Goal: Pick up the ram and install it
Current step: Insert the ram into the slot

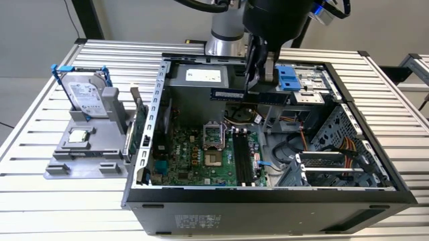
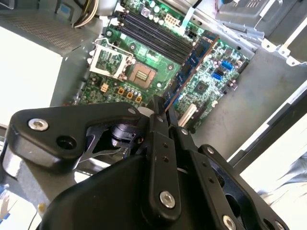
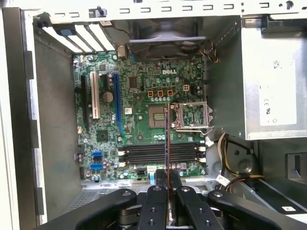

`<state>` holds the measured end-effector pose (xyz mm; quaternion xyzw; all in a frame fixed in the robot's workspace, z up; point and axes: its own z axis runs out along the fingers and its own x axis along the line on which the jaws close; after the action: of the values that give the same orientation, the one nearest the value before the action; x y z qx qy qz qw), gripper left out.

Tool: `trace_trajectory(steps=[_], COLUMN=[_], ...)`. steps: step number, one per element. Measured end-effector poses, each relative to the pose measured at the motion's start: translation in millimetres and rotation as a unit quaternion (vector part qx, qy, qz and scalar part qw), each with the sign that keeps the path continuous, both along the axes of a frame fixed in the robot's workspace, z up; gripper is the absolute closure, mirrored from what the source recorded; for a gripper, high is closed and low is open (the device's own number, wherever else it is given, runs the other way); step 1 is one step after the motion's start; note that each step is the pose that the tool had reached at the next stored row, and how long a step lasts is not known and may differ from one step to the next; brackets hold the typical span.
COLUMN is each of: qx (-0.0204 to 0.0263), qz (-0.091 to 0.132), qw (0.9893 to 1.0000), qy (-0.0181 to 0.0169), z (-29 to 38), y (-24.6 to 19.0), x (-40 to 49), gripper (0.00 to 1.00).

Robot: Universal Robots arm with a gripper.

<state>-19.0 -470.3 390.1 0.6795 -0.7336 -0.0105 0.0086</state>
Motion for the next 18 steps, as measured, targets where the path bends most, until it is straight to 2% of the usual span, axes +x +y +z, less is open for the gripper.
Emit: trace_trajectory(steps=[4, 18], qx=[0.0000, 0.0000], qz=[0.010, 0.011], qw=[0.9999, 0.9999], qy=[0.0000, 0.0000], z=[-0.3, -0.3], y=[1.0, 1.4], x=[1.0, 1.4], gripper=[1.00, 1.00])
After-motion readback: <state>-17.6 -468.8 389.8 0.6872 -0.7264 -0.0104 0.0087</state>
